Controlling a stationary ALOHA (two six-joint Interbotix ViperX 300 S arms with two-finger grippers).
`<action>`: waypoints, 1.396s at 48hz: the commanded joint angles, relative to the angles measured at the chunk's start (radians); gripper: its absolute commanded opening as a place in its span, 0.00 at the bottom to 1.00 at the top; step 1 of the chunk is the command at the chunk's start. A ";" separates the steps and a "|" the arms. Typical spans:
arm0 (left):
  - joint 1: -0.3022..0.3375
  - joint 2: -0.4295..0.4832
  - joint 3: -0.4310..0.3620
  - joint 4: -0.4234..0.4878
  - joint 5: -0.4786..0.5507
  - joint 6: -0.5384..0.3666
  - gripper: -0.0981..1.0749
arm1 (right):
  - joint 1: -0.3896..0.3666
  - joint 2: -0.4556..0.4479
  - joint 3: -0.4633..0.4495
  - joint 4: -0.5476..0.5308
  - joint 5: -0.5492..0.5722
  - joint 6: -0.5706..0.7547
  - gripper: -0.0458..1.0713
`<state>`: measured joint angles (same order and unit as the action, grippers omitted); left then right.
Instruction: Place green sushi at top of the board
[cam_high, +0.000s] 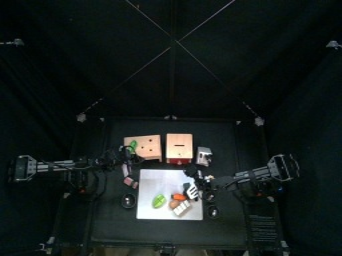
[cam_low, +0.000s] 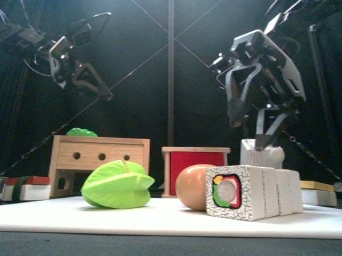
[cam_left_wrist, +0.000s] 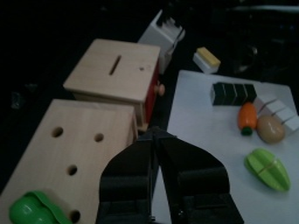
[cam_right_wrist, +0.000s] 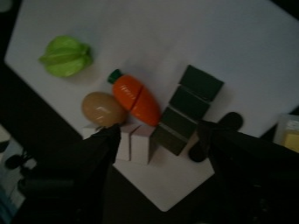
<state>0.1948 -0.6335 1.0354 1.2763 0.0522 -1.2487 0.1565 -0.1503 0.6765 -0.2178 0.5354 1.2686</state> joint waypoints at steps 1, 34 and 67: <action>-0.006 -0.006 -0.006 0.003 -0.025 0.002 0.49 | 0.009 0.005 -0.028 -0.098 0.052 0.098 0.98; -0.054 0.037 -0.015 -0.008 -0.156 -0.003 0.49 | 0.034 0.196 -0.095 -0.222 0.091 0.350 0.97; -0.055 0.037 -0.008 -0.031 -0.150 -0.003 0.49 | 0.034 0.290 -0.178 -0.186 0.221 0.351 0.87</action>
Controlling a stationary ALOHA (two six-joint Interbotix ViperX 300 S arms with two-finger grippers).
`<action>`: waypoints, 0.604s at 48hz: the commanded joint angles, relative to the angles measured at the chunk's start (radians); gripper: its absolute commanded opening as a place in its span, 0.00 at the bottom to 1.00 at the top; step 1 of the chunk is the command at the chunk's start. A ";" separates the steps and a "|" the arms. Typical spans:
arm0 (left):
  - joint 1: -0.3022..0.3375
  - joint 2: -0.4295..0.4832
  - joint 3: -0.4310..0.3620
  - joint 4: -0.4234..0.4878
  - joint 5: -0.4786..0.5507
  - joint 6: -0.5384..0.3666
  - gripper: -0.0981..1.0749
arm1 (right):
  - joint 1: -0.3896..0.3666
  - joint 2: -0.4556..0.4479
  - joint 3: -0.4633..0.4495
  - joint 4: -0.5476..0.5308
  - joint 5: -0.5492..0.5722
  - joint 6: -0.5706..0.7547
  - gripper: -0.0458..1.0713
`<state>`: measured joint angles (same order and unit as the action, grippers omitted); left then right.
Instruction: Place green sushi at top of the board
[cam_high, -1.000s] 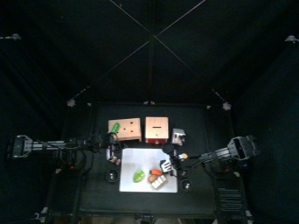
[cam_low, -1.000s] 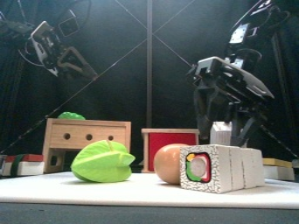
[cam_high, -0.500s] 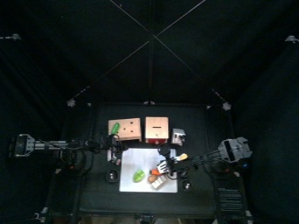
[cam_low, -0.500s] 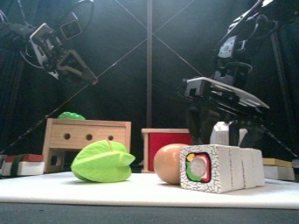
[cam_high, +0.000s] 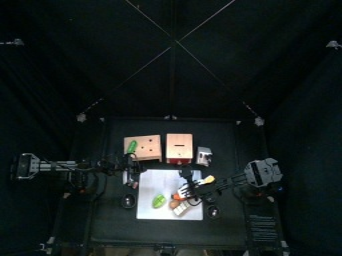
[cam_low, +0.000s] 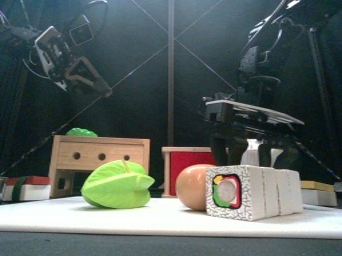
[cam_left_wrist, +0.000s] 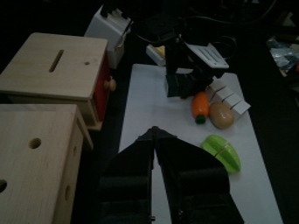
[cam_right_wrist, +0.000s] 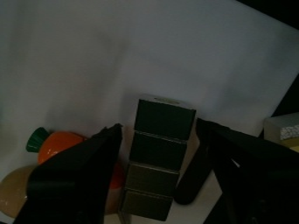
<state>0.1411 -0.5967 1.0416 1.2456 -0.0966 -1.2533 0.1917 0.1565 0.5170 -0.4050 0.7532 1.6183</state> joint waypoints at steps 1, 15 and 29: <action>-0.002 0.000 -0.014 -0.002 -0.002 0.002 0.49 | -0.002 -0.017 -0.017 0.002 0.005 0.002 0.86; -0.002 0.000 -0.011 0.000 -0.002 0.002 0.49 | -0.003 -0.020 -0.029 0.021 0.008 0.000 0.67; -0.002 0.002 -0.009 -0.002 0.003 0.002 0.49 | -0.044 -0.031 -0.103 0.014 0.040 -0.002 0.66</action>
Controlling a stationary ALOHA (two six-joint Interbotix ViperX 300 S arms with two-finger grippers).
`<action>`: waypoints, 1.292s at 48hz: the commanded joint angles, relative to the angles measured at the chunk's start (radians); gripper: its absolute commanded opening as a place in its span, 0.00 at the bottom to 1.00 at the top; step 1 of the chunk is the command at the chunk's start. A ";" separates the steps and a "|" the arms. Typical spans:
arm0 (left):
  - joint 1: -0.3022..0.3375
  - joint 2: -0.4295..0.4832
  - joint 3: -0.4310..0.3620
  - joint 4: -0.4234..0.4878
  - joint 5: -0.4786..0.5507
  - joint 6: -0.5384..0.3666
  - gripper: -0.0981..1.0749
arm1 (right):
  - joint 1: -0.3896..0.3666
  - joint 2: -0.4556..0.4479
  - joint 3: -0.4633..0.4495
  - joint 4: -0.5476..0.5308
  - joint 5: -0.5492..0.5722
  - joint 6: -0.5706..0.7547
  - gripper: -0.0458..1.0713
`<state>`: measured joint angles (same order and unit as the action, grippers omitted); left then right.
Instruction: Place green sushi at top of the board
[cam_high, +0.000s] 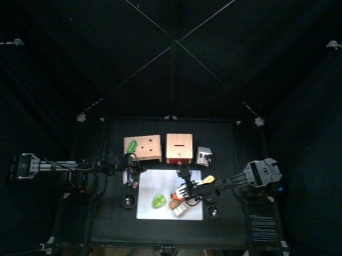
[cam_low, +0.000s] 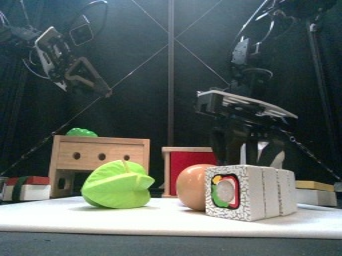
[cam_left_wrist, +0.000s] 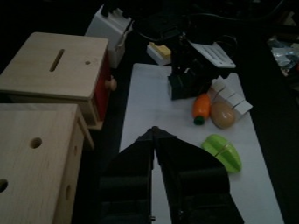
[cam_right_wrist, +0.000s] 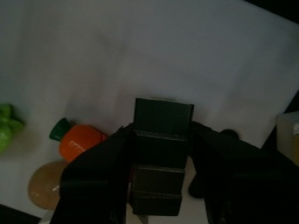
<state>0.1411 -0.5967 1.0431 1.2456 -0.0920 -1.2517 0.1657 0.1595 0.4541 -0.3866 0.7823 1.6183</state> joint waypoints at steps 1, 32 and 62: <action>-0.002 0.002 -0.011 -0.002 -0.002 0.000 0.49 | -0.023 -0.034 -0.044 -0.008 0.014 -0.002 0.66; -0.002 0.000 0.000 -0.008 -0.002 -0.002 0.49 | -0.132 0.066 -0.207 -0.032 0.034 0.008 0.66; -0.002 0.000 0.006 -0.023 -0.002 0.003 0.49 | -0.152 0.130 -0.245 -0.005 0.058 0.112 0.67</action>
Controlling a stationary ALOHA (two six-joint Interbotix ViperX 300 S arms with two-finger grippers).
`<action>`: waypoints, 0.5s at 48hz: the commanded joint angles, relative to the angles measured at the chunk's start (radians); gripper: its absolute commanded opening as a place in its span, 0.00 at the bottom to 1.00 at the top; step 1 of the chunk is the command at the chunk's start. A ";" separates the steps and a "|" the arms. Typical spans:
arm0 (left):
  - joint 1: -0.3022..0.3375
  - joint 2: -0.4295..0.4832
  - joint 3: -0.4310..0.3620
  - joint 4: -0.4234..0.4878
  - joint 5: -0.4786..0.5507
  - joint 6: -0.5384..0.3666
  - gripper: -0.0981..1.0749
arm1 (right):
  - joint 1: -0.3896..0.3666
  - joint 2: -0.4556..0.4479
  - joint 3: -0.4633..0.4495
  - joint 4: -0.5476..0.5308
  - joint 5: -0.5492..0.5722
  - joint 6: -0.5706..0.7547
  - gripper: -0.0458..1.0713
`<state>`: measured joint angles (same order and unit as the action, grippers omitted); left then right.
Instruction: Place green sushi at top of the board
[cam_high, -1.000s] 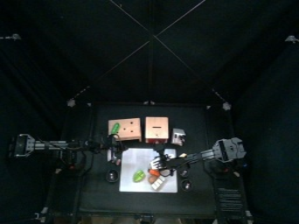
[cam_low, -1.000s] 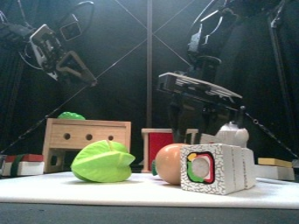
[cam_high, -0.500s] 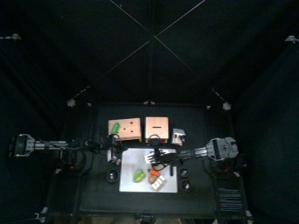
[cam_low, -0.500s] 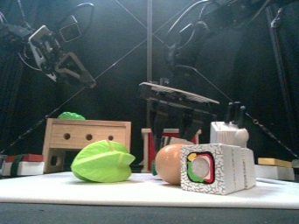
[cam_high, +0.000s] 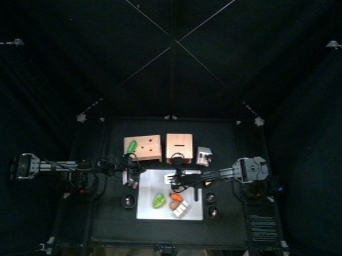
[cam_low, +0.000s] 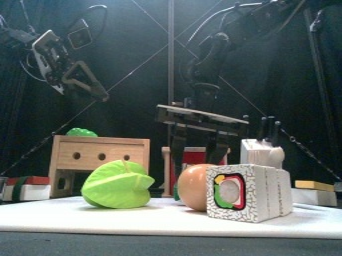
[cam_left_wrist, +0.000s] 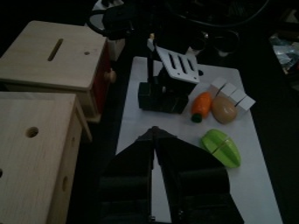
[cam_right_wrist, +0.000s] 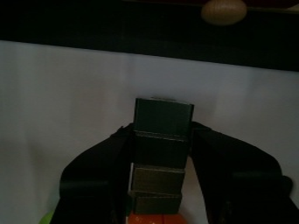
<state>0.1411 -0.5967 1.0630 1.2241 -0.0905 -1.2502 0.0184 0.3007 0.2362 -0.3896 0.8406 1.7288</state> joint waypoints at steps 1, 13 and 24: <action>-0.002 0.002 -0.015 -0.002 -0.003 0.002 0.49 | -0.005 -0.008 -0.028 0.000 -0.002 0.002 0.67; -0.002 0.002 -0.012 -0.003 -0.003 0.002 0.49 | -0.005 0.009 -0.043 -0.020 -0.008 0.000 0.69; -0.002 0.002 -0.012 -0.002 -0.003 0.002 0.49 | -0.003 0.009 -0.040 -0.023 -0.008 -0.011 0.80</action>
<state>0.1411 -0.5952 1.0630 1.2226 -0.0905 -1.2502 0.0184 0.3329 0.2163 -0.4126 0.8345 1.7181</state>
